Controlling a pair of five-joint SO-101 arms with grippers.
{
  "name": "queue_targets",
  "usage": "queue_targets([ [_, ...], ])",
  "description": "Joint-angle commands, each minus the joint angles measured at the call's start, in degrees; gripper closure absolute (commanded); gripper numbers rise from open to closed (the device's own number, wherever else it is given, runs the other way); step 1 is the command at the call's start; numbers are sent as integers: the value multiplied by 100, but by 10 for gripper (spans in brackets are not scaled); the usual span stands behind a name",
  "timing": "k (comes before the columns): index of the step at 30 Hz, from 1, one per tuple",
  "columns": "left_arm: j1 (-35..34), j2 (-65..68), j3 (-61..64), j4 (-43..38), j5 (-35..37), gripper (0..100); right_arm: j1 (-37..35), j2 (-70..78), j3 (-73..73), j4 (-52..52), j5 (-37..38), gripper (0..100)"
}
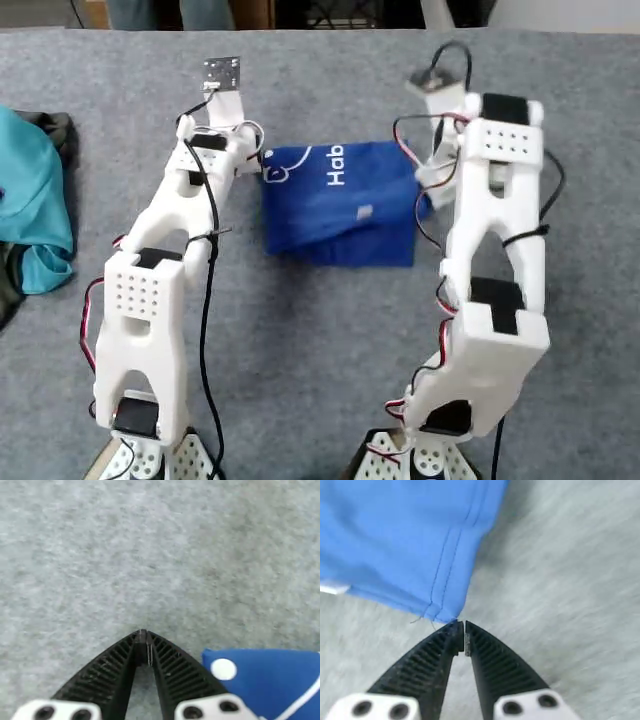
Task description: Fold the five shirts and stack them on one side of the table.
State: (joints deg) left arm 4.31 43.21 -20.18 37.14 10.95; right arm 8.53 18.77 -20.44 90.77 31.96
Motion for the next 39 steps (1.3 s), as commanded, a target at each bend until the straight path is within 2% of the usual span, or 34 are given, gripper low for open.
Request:
queue_targets([
  [1,-84,-88,-365,-62,44,971,-176,-330,-673,-571,-264,984],
  [4,-75,-88,-444,-53,44,971,-448,-277,-936,-668,-352,984],
  [11,-84,-70,-479,-53,44,971,-545,-242,-1174,422,-325,984],
  [15,-84,-62,-514,-53,44,971,-554,-207,-1007,835,79,984],
  [19,-75,-79,-479,-53,44,971,-484,-119,-1015,264,53,984],
  [23,-75,-88,-470,-53,44,971,-510,330,-971,-818,-105,984],
  [28,-75,-79,-593,141,44,970,-492,1710,-1042,-2084,-273,984],
  [31,-84,-35,-655,132,44,970,-448,2510,-1279,-2356,-281,984],
  [39,-119,-35,-655,132,44,970,-308,3108,-3266,-756,-308,984],
])
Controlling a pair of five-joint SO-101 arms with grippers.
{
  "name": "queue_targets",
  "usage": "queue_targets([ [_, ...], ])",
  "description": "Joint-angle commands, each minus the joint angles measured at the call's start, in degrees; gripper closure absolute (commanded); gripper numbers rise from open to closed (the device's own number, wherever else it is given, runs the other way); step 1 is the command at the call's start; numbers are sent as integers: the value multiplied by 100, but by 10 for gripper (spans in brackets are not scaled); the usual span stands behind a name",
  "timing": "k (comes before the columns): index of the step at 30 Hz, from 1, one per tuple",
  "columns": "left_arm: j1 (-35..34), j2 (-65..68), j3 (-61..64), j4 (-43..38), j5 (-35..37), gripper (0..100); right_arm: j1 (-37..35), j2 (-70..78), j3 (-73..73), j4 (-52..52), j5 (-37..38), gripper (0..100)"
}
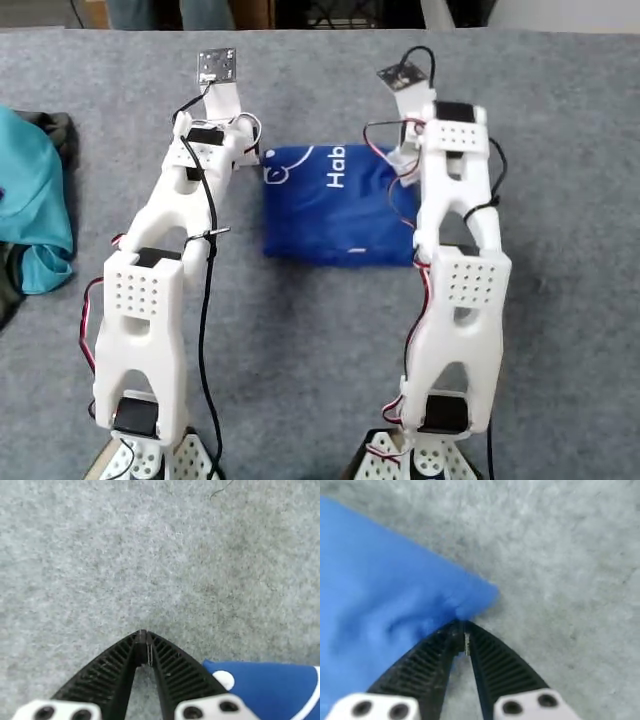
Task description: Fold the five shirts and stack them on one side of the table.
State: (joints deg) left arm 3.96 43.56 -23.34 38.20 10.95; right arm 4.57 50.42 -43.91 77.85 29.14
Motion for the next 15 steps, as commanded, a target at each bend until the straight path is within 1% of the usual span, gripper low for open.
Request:
queue_targets([
  [1,-75,-70,-338,26,44,970,70,-40,-1174,721,0,984],
  [5,-92,-79,-338,35,44,970,53,13,-1842,1029,18,984],
  [9,-84,-123,-312,79,44,970,62,-31,-2668,1741,9,984],
  [12,13,-316,-708,765,44,970,26,-40,-3415,2365,-35,984],
  [15,145,-571,-1200,1653,44,970,-44,-4,-3609,2295,-149,984],
])
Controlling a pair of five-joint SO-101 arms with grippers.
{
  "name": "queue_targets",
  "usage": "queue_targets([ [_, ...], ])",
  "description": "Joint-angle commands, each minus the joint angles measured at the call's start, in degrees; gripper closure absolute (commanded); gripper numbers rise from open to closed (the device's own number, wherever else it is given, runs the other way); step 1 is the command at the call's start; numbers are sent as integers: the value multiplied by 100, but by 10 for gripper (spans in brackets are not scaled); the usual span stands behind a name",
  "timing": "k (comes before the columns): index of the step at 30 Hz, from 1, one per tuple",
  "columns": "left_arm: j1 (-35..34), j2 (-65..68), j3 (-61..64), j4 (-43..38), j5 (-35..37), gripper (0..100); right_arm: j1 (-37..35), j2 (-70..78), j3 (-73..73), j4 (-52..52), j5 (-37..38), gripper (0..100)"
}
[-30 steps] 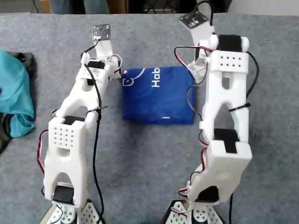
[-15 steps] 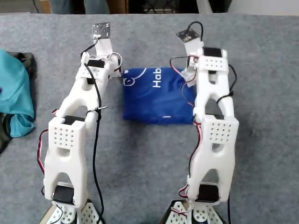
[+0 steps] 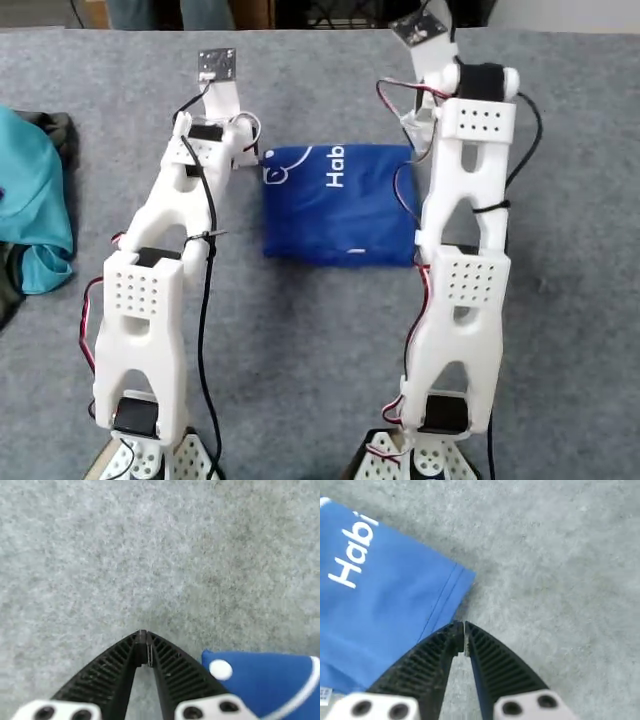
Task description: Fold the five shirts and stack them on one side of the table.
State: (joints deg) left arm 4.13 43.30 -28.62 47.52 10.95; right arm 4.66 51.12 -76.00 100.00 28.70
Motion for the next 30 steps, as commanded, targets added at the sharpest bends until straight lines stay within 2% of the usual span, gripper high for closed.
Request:
queue_targets([
  [1,198,-571,-778,879,44,970,-97,-48,-330,18,-97,984],
  [10,558,176,-980,501,-9,969,-158,1270,127,-484,-105,984],
  [20,224,1029,-1727,448,18,970,-97,1965,-1429,105,-105,984],
  [23,84,1046,-1991,695,35,970,26,1868,-1771,123,-105,984],
  [30,-497,1108,-2580,888,35,970,448,1429,-1824,141,-114,984],
])
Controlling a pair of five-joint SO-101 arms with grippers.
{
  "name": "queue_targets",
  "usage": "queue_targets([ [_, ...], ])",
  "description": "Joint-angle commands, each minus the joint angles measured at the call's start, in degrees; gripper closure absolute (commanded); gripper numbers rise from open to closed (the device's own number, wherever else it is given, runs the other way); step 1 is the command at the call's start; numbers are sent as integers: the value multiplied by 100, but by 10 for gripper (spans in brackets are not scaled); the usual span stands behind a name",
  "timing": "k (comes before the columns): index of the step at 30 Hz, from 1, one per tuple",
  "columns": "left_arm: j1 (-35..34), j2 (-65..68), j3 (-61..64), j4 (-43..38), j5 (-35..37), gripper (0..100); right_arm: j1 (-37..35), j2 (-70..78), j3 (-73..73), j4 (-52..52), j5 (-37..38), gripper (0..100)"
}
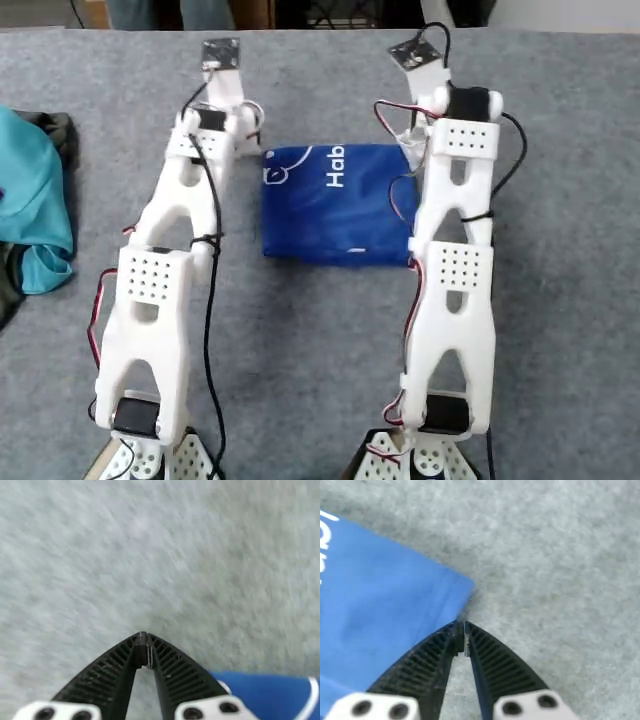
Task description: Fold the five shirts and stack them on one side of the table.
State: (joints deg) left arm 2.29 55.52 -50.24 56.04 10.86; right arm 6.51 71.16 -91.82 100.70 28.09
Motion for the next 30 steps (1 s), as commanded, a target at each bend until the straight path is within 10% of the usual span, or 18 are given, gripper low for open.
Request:
queue_targets([
  [1,-374,-114,-426,35,44,970,352,-681,-242,70,-53,985],
  [18,-382,-114,-453,35,35,970,1169,-2448,127,79,-53,985],
  [30,-365,-114,-426,35,44,970,1169,-5560,5675,53,-1582,983],
])
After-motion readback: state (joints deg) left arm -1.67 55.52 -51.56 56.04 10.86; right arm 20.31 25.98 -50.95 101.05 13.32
